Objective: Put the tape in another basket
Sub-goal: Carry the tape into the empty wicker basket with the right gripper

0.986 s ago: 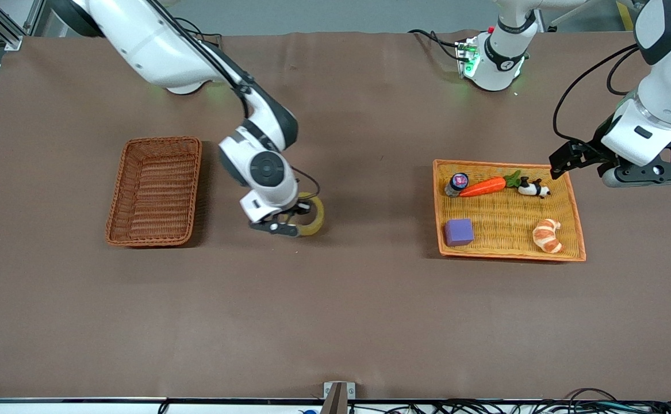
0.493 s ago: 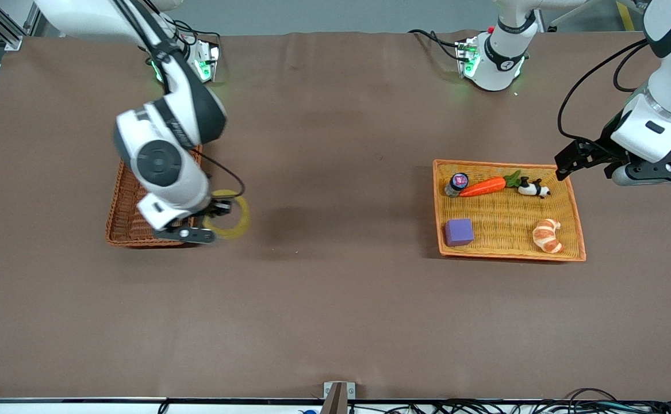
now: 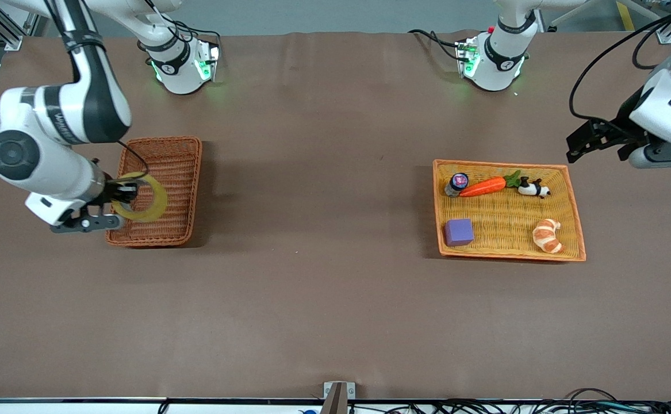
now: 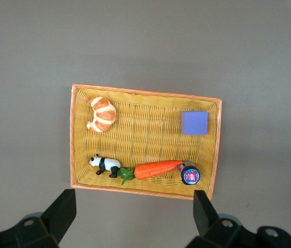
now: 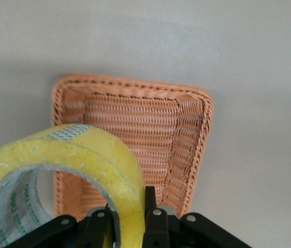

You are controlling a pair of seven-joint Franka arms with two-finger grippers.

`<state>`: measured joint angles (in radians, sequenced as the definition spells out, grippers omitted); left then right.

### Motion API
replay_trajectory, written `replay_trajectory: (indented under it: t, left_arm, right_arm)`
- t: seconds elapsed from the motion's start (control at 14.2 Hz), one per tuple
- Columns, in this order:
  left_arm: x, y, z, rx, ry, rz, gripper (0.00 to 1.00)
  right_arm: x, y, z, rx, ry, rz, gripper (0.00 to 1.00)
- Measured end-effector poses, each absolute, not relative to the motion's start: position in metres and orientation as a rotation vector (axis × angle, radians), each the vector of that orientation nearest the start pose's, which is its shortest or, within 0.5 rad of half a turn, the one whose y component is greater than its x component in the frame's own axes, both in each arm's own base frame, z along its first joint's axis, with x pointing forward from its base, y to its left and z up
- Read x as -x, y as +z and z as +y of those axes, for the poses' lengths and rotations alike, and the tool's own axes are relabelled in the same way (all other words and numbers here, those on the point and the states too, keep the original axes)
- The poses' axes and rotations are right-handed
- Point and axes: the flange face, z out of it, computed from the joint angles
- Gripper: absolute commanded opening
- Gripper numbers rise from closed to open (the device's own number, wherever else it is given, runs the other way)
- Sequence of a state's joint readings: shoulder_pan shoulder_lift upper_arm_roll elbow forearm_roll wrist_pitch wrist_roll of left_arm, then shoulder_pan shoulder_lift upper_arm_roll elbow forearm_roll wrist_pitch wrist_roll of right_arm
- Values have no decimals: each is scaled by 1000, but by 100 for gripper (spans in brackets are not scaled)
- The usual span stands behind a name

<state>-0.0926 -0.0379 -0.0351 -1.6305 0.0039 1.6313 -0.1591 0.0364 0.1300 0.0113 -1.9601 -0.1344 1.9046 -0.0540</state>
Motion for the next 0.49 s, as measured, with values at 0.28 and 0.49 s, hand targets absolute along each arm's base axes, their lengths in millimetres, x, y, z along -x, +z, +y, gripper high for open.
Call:
replay_trajectory:
  t: [0.28, 0.49]
  left_arm:
    - [-548, 614, -69, 3139, -29, -50, 100]
    - [-554, 602, -70, 3137, 5, -31, 100]
  right_arm:
    - [-519, 331, -2, 3214, 245, -316, 0]
    - [-481, 276, -3, 3194, 225, -360, 0]
